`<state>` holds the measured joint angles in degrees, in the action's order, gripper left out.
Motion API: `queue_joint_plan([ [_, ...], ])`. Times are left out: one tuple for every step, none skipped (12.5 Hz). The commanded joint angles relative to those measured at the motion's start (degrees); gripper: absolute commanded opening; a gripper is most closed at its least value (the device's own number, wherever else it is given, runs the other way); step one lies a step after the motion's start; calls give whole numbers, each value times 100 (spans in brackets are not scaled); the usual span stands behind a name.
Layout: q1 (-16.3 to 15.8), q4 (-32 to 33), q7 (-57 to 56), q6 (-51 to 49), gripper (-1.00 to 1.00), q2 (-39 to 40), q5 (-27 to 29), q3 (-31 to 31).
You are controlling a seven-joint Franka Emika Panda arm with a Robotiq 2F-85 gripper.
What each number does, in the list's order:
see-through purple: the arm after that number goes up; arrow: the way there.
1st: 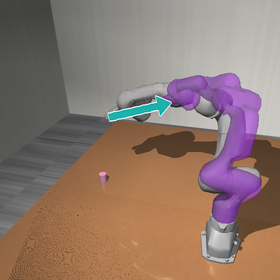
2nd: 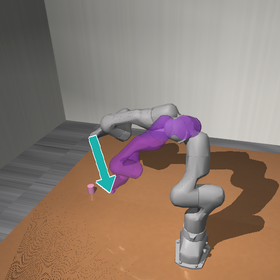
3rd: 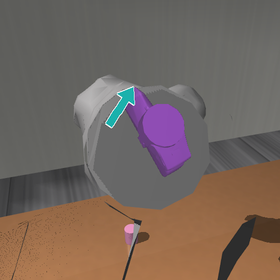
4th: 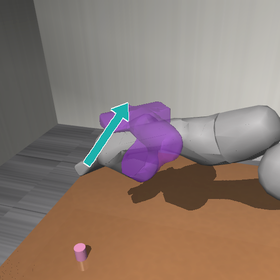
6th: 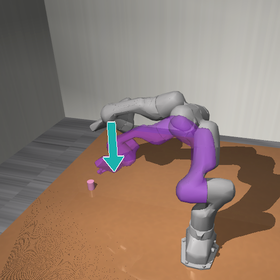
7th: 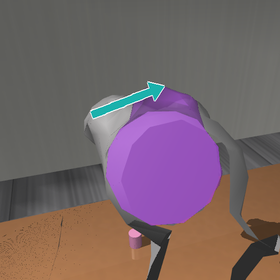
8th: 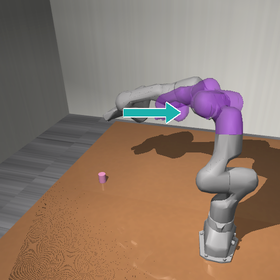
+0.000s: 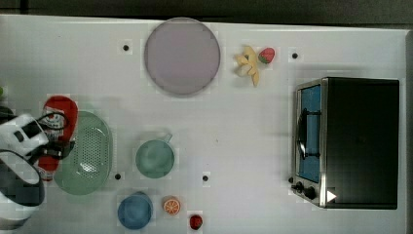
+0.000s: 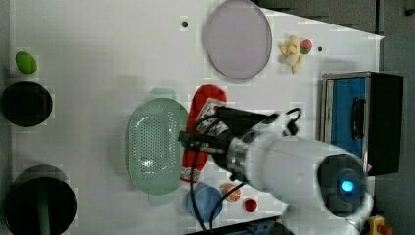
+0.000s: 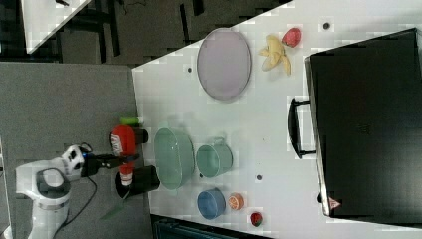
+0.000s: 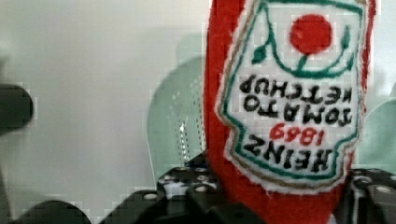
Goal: Pick ketchup from strainer and place it on the table
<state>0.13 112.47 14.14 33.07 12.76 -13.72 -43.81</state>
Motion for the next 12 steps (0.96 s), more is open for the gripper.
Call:
queue_joint_plan([
  [581,-129,-875,-219,21,-18,99,321],
  [740,-170,-1050,-219,21,-22,98,458],
  [889,-198,-1219,-209,21,-23,99,607],
  [1036,-220,-1337,-161,21,-24,97,760],
  [1178,-240,-1393,-99,21,-24,96,927],
  [1306,-251,-1417,-13,21,-24,93,1092],
  [1423,-252,-1448,20,21,-24,91,1257],
  [1524,-250,-1551,29,21,-23,91,1407],
  [1611,-236,-1732,22,21,-23,91,1559],
  [1686,-211,-2012,23,21,-23,91,1704],
  [1752,-175,-2355,30,21,-26,91,1843],
  [1815,-127,-2720,42,21,-35,92,1965],
])
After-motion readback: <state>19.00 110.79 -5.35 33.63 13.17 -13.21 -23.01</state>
